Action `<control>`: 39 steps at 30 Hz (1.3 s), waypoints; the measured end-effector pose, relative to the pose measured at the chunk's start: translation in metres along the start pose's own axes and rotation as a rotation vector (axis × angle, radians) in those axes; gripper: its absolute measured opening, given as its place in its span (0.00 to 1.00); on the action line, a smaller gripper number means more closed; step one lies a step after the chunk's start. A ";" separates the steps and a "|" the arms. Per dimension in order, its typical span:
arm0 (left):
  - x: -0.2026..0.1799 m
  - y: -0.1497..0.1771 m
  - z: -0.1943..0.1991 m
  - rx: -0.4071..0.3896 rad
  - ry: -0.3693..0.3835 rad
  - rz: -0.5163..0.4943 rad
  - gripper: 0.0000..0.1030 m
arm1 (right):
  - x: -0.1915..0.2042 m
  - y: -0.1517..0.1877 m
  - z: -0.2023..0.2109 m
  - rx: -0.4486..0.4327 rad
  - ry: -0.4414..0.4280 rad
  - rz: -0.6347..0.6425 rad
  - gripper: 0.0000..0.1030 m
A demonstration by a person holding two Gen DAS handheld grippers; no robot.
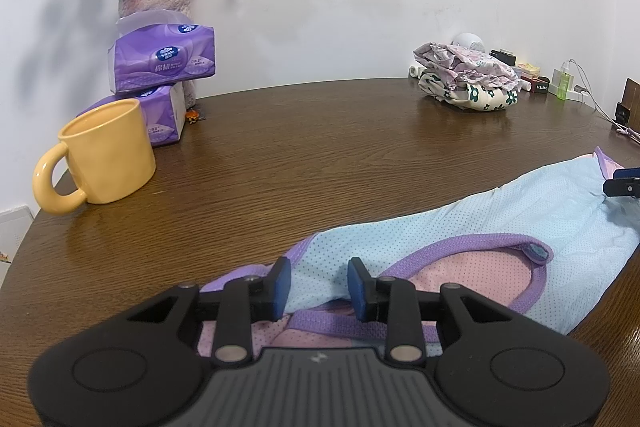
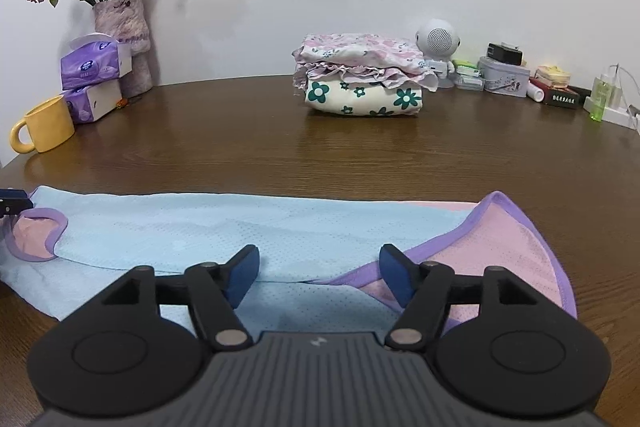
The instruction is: Fold clothes
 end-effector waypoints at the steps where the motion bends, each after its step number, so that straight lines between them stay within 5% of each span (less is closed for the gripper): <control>1: 0.000 0.000 0.000 0.000 0.000 0.000 0.29 | 0.000 0.000 0.000 0.000 0.000 0.000 0.66; 18: 0.001 0.000 0.000 0.000 0.004 0.001 0.30 | 0.002 0.000 0.000 0.000 -0.002 0.001 0.80; 24: -0.001 0.000 -0.001 0.001 0.011 -0.006 0.35 | 0.002 0.000 0.000 0.000 -0.002 0.001 0.99; 39: 0.000 0.001 0.000 0.001 0.014 -0.001 0.35 | 0.004 0.000 0.000 -0.001 -0.003 0.002 0.99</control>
Point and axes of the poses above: each gripper's, at about its wrist camera, not at the fingertips, and z roughly against the way its jaws point, x to its left, y to its underside, the point moved 7 cm from there along -z, roughly the way its jaws point, and after that the axes turned 8 degrees about x, right-handed, at the moved point
